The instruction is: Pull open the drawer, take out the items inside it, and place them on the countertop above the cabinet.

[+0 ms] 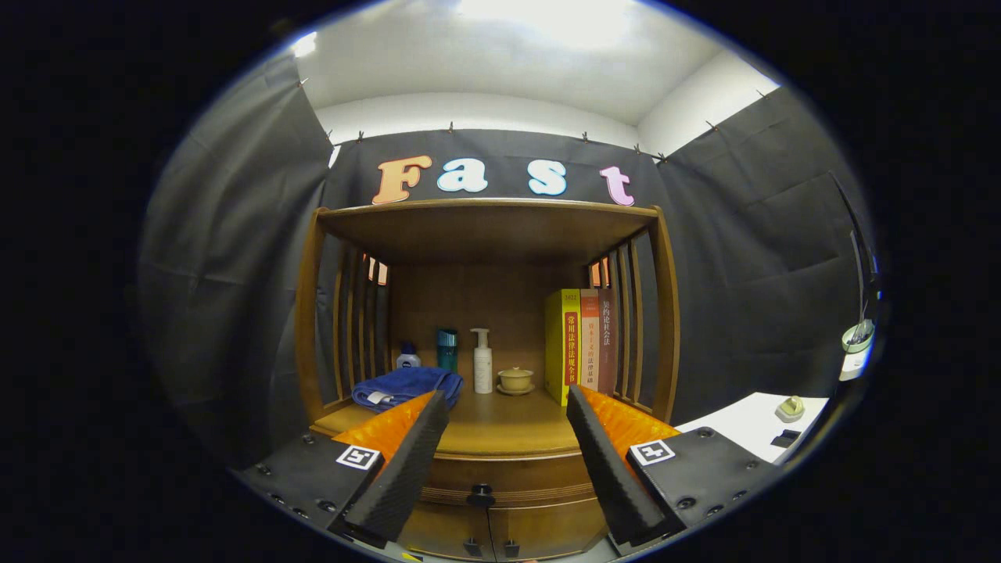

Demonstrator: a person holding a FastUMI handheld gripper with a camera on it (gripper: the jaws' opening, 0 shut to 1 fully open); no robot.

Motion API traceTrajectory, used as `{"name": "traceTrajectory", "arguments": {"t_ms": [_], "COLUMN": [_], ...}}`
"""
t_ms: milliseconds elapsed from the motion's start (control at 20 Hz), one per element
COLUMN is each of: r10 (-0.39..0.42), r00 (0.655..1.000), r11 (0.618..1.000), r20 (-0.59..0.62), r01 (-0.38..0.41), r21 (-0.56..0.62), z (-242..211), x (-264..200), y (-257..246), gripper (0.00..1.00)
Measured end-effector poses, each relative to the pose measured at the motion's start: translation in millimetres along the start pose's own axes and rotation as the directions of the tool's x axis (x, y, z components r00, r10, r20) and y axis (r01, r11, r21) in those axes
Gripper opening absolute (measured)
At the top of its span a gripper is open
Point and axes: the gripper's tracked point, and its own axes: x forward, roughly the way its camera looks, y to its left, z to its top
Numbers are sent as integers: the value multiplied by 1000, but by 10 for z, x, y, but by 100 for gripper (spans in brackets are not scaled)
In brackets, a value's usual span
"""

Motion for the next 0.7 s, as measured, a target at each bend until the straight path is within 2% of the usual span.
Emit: {"name": "traceTrajectory", "arguments": {"t_ms": [700], "r10": [26], "r00": [999], "r11": [1000], "r20": [-23], "r01": [-25], "r21": [4], "z": [-193], "x": [34], "y": [138], "gripper": [100]}}
